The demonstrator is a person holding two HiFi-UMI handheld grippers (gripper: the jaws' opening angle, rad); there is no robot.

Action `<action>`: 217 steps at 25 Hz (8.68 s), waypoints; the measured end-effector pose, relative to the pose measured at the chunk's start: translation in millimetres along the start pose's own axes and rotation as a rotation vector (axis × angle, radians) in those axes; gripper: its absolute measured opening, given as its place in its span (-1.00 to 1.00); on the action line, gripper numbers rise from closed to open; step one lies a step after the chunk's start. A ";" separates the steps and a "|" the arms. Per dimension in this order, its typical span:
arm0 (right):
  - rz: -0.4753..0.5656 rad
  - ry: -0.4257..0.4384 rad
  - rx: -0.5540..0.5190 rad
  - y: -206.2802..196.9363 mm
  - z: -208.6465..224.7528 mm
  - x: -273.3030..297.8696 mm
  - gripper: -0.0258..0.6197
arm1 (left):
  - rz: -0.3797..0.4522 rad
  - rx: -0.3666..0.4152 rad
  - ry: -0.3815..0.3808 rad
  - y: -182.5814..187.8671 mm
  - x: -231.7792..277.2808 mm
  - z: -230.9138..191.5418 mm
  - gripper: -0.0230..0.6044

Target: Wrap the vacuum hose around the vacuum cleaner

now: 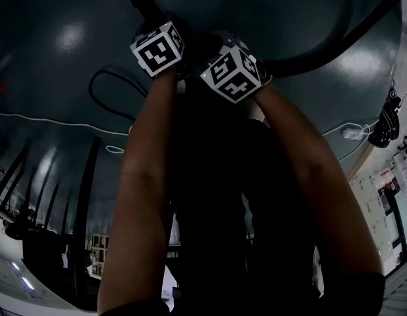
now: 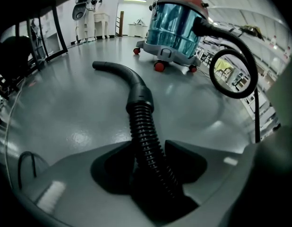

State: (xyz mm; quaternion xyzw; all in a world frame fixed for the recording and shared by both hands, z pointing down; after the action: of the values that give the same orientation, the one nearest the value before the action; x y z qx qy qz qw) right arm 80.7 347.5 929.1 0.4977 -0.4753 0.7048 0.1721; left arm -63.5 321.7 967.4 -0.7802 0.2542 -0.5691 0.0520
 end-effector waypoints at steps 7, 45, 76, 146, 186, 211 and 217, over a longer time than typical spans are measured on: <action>0.015 -0.003 0.122 10.5 9.8 11.5 -0.62 | 0.060 0.004 -0.068 -0.4 -0.5 -7.0 -0.23; 0.007 -0.061 0.327 163.1 49.2 -247.4 -0.65 | 0.216 0.022 -0.177 143.9 -311.5 95.1 -0.36; 0.287 -0.081 0.378 425.2 70.9 -396.9 -0.47 | 0.132 0.421 -0.370 331.1 -491.9 128.2 -0.45; 0.302 -0.037 0.004 514.7 199.8 -445.5 -0.26 | -0.079 0.639 -0.572 435.7 -436.9 205.2 -0.36; 0.191 -0.114 -0.120 569.0 274.5 -447.2 0.03 | -0.147 0.916 -0.477 524.6 -406.3 248.6 -0.37; 0.008 -0.002 0.636 618.9 305.8 -363.0 -0.49 | -0.025 1.075 -0.615 540.3 -370.2 203.3 -0.23; -0.008 0.043 0.709 641.9 318.6 -365.3 -0.50 | 0.004 0.976 -0.577 533.7 -364.2 177.6 0.12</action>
State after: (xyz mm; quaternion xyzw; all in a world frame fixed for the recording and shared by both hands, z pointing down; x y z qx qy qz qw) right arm -44.7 -150.2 309.8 0.5134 -0.1953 0.8356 0.0014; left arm -162.4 -11.1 394.3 -0.7891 -0.0613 -0.3845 0.4751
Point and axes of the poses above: the fingertips, and each gripper's own axes: x forward along the fingers, z to its right, y out of its top, the point moved 8 cm from there along -x, backward along the fingers, and after that the axes turned 14 degrees about -y, right-handed, at the moved point
